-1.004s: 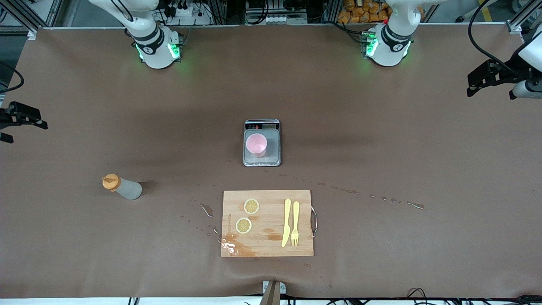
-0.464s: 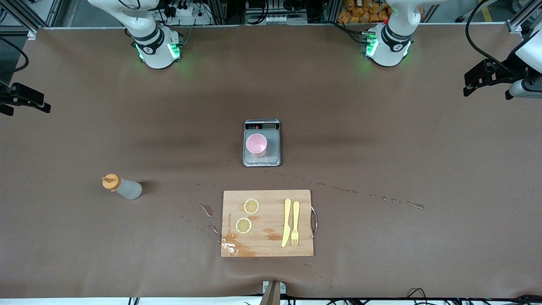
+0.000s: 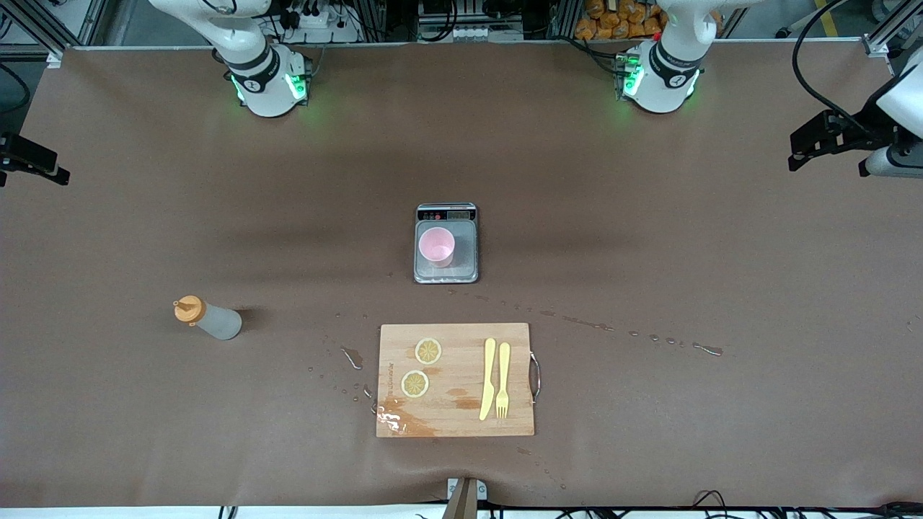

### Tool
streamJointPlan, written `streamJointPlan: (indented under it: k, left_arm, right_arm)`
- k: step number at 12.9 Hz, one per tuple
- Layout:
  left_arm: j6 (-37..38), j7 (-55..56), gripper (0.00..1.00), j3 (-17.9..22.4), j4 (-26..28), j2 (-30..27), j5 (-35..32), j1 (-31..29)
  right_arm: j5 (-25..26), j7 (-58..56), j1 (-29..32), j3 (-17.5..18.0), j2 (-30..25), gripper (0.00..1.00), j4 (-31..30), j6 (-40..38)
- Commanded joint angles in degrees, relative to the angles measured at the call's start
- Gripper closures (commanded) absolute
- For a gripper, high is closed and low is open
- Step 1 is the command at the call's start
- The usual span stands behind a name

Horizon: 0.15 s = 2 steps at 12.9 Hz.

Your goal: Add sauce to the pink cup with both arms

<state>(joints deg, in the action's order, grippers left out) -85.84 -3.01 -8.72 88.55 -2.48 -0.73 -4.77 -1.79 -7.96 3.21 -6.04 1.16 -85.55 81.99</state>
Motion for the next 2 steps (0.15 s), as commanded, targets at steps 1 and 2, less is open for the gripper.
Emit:
streamJointPlan:
  k: [1, 2]
  left_arm:
    - [0.5, -0.7, 0.0, 0.4, -3.2, 1.8, 0.6, 0.4]
    - [0.5, -0.9, 0.0, 0.4, -3.2, 1.8, 0.5, 0.4]
  right_arm:
    - [1.1, 2.3, -0.4, 0.2, -2.1, 0.0, -1.7, 0.6]
    - [1.1, 2.3, -0.4, 0.2, -2.1, 0.0, -1.7, 0.7]
